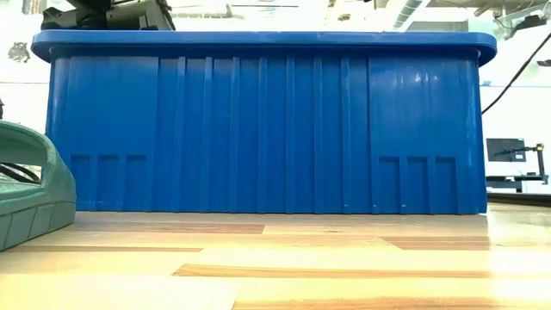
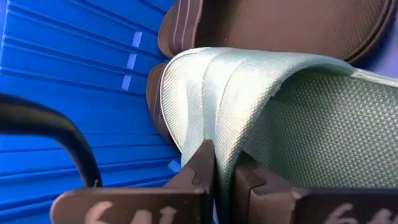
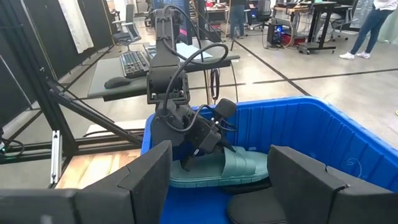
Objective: Pick and place slides into bin
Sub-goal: Put the green slide into the blue bin
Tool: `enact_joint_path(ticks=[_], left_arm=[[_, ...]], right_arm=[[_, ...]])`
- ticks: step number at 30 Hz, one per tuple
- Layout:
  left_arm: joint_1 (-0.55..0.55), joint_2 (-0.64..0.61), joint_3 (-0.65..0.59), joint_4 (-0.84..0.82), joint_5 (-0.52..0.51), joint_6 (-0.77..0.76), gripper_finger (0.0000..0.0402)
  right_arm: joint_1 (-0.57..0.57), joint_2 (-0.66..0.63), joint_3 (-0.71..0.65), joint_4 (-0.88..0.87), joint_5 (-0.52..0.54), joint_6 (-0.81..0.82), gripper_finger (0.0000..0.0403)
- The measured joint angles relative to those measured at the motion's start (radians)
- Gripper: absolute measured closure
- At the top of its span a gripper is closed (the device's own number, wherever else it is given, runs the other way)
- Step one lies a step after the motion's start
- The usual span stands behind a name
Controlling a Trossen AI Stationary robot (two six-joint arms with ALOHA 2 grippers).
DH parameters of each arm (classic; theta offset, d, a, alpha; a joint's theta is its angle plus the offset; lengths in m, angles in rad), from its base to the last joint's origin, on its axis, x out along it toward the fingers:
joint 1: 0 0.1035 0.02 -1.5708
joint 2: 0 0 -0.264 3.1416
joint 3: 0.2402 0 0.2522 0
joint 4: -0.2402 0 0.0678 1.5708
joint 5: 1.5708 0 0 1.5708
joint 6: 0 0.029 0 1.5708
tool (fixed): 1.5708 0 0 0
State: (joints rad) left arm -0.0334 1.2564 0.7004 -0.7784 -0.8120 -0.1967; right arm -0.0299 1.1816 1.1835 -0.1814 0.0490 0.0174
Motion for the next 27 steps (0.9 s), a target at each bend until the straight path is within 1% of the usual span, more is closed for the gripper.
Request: enact_joint_path(ticks=[7,14,20,25,27], left_arm=[[0.005,0.0,-0.001,0.001,0.002,0.001,0.0395],[0.007,0.0,-0.001,0.004,0.005,0.02,0.0349],[0.029,-0.002,-0.001,0.007,0.083,0.103,0.0321],[0.056,0.0,-0.003,0.026,0.168,0.117,0.0309],[0.063,0.0,-0.003,0.035,0.185,0.128,0.0305]], right_arm=[[0.0,0.0,0.0,-0.001,0.0,-0.009,0.0154],[0.0,0.0,0.0,0.0,0.0,-0.018,0.0154],[0.0,0.0,0.0,0.0,0.0,-0.018,0.0154],[0.0,0.0,0.0,0.0,-0.014,-0.018,0.0154],[0.0,0.0,0.0,0.0,-0.025,-0.018,0.0154]])
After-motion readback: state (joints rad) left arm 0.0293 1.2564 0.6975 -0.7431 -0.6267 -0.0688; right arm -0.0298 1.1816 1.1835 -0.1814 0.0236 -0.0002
